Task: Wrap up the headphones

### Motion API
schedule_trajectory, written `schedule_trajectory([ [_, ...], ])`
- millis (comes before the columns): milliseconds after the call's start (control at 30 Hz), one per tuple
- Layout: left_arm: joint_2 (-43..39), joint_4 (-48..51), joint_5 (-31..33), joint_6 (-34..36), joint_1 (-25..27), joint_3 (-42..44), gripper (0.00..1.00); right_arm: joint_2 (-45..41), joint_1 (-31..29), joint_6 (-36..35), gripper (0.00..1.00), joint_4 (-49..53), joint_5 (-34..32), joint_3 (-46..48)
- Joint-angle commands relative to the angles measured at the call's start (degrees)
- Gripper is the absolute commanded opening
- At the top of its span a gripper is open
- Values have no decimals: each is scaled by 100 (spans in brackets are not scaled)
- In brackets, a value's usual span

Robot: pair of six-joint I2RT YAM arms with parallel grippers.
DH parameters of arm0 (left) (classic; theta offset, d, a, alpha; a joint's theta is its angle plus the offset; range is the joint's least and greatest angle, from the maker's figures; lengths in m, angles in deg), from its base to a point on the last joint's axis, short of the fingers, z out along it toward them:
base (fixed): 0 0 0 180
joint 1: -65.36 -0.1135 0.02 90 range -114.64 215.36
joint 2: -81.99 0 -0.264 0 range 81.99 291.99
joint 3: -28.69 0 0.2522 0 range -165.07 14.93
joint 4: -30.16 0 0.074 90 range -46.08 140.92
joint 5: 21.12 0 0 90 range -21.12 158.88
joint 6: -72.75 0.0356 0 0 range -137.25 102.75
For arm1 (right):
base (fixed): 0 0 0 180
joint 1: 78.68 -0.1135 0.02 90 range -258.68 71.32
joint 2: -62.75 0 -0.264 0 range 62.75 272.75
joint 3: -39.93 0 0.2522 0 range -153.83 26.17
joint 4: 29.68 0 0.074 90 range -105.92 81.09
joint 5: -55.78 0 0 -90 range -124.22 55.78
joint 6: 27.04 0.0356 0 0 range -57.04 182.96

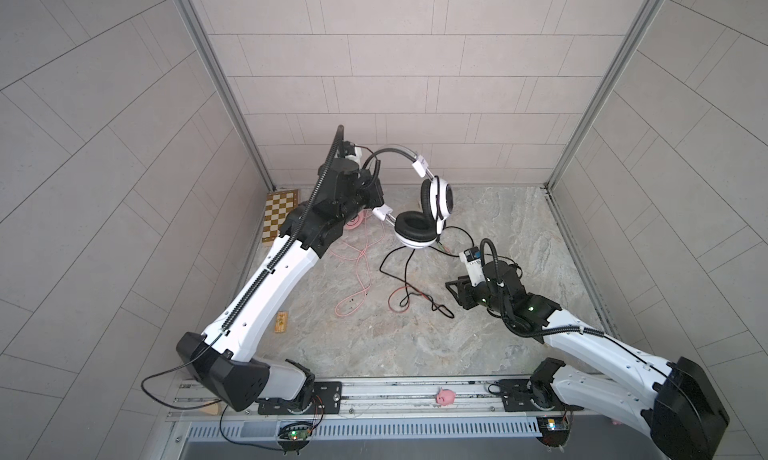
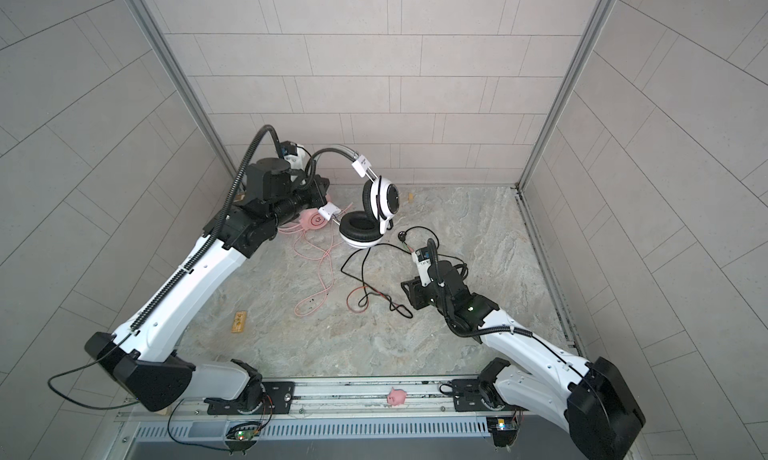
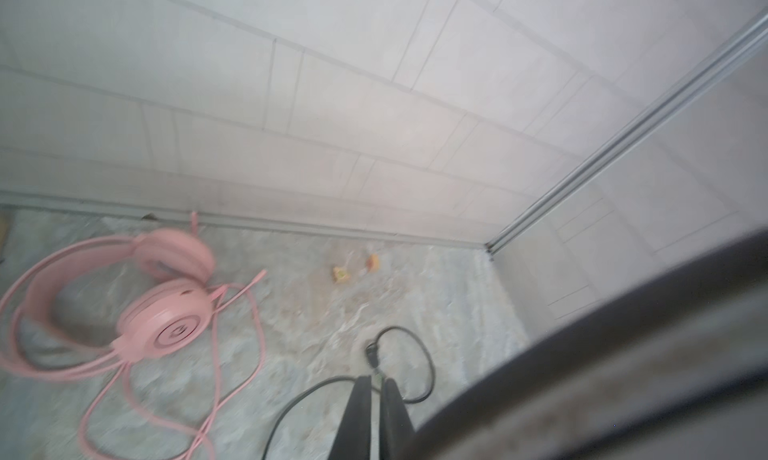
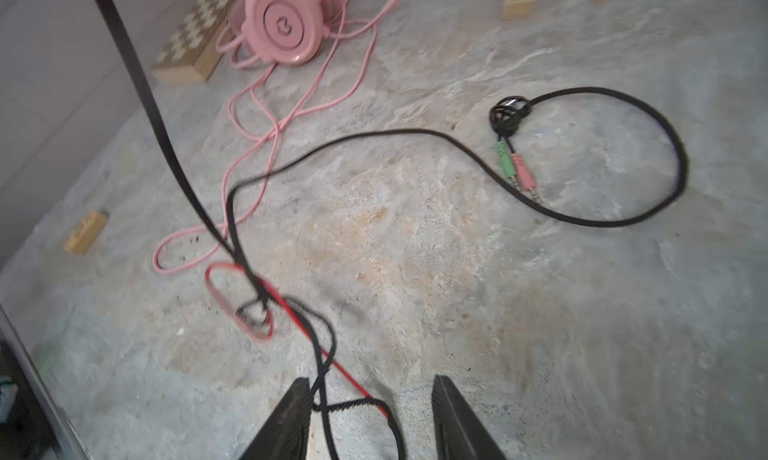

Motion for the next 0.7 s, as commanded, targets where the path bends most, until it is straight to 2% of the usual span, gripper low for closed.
schedule_trajectory([
  [0, 266, 802, -752, -299, 271, -880, 0, 577, 313, 272, 56, -656, 1057, -334],
  [133, 379, 1085, -734, -179, 705, -1137, 0, 1216, 707, 672, 58, -1178, 1763, -733],
  [267, 270, 1230, -686, -180, 805, -916, 0, 1388, 1170, 929, 58, -1254, 2133, -868],
  [367, 140, 1235, -672, -163, 830, -702, 0, 1237, 1518, 844, 57, -1247, 2417, -788],
  [433, 74, 1245, -709, -109, 835, -590, 0, 1187, 1659, 625, 57, -898, 2581, -948],
  [533, -6, 1253, -726, -110, 873, -439, 0, 1295, 1680, 144, 58, -76, 2651, -1401],
  [667, -101, 1253, -757, -137, 919, -290, 0, 1790, 1534, 93, 60, 15, 3083, -1728],
])
